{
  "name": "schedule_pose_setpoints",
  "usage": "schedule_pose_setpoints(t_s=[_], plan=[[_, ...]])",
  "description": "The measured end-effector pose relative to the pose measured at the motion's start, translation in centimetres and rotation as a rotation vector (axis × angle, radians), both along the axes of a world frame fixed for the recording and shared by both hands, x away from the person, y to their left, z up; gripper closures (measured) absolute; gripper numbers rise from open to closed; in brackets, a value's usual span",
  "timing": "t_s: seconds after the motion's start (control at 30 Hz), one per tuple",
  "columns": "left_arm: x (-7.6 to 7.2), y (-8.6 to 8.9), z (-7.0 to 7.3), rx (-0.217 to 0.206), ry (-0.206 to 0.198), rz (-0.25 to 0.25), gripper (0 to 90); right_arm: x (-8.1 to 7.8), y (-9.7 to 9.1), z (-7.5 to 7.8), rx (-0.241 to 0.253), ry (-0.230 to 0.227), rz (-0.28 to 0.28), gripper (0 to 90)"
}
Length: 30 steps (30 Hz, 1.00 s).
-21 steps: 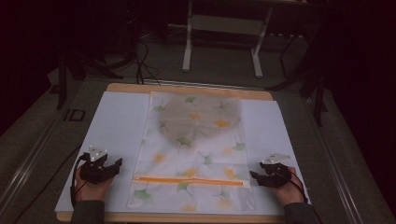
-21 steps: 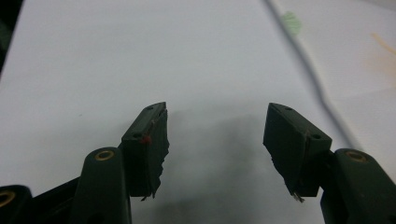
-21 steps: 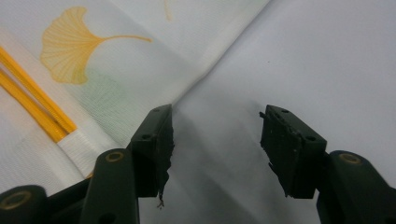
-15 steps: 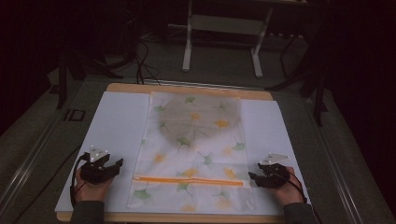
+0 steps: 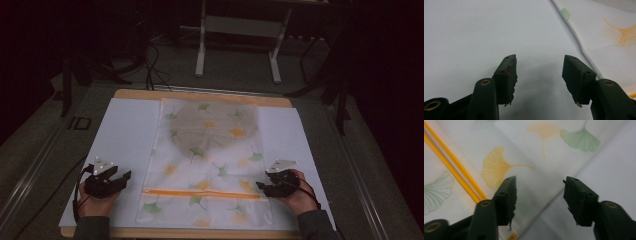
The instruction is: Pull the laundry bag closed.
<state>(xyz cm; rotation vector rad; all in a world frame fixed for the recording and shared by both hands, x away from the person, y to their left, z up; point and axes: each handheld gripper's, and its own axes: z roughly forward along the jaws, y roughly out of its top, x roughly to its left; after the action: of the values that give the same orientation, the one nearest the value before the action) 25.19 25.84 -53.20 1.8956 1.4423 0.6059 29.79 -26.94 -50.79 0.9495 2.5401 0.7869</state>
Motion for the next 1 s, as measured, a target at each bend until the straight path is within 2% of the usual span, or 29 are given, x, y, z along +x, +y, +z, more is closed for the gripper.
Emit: schedule_pose_setpoints(t_s=[0.37, 0.53, 1.0], plan=[[0.0, -0.1, 0.0, 0.004, 0.002, -0.019, 45.3, 0.7, 3.0, 0.8, -0.075, 0.003, 0.115, 44.6], [0.0, -0.2, 0.0, 0.007, 0.000, -0.019, 45.1, 0.9, 4.5, 1.0, -0.075, 0.029, 0.156, 43.1], [-0.1, -0.1, 0.2, -0.001, 0.009, -0.027, 46.0, 1.2, 8.0, 1.5, -0.085, 0.037, 0.226, 43.1]])
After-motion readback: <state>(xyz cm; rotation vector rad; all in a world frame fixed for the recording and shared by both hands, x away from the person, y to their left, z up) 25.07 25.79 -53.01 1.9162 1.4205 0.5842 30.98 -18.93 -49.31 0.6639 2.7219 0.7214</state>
